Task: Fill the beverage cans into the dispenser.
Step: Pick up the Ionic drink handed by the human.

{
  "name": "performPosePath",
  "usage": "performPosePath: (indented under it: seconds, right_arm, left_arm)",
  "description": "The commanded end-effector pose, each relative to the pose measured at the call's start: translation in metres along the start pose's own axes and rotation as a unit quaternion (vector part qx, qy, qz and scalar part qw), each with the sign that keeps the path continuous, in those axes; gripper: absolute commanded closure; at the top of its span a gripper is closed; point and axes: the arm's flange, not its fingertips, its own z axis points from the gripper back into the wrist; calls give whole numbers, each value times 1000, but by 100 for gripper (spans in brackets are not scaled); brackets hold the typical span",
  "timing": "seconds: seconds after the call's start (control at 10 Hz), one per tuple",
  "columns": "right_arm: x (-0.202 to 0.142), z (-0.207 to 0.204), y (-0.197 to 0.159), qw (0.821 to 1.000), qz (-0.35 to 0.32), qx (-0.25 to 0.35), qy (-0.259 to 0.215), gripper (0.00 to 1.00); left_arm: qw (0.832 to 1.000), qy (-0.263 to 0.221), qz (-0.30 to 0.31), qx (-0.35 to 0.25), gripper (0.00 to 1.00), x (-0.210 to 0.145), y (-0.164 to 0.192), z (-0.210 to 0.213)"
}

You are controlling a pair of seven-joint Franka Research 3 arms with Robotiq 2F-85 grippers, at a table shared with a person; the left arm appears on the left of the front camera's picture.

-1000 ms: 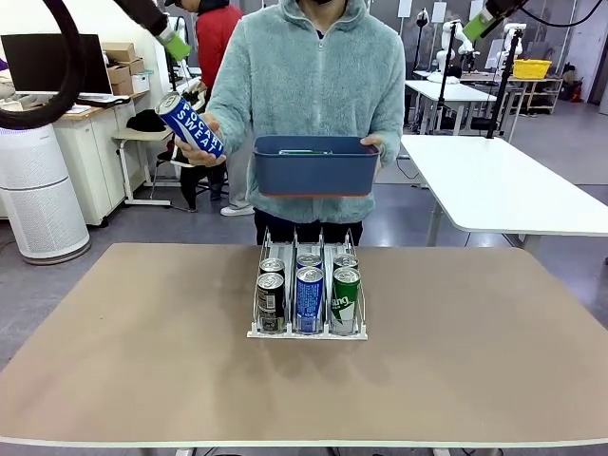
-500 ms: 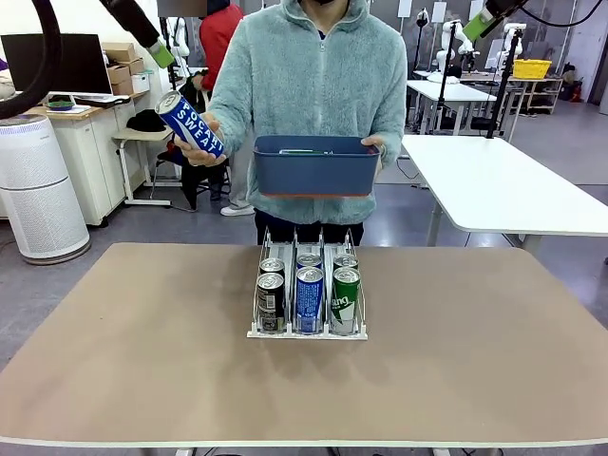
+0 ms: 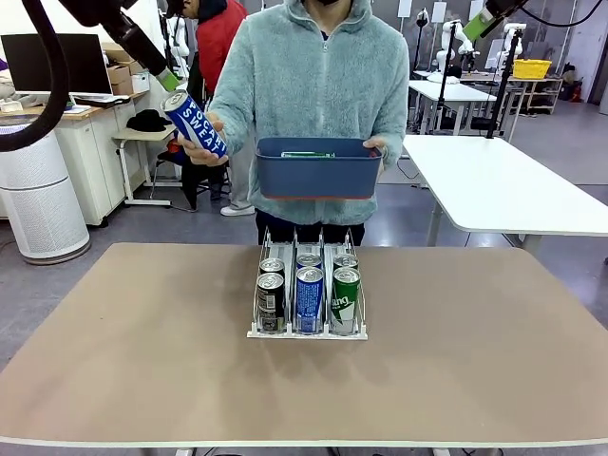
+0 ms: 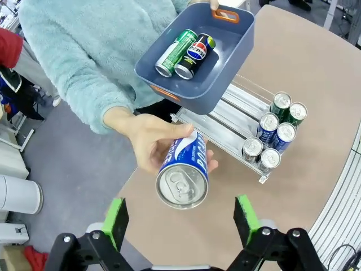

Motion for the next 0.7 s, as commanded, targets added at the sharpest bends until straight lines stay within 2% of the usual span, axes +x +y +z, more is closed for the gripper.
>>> performPosePath:
  seconds: [0.0, 0.3, 0.4, 0.6]
  right_arm:
    - [1, 0, 0, 1000, -4, 0, 1, 0]
    - [1, 0, 0, 1000, -4, 0, 1, 0]
    - [1, 0, 0, 1000, -4, 0, 1, 0]
    - [1, 0, 0, 1000, -4, 0, 1, 0]
  left_arm:
    - [999, -14, 37, 22, 0, -5, -8, -6]
    - [998, -18, 54, 16, 0, -3, -4, -14]
    - [999, -14, 38, 16, 0, -2, -1, -8]
    - [999, -15, 44, 15, 0, -1, -1, -10]
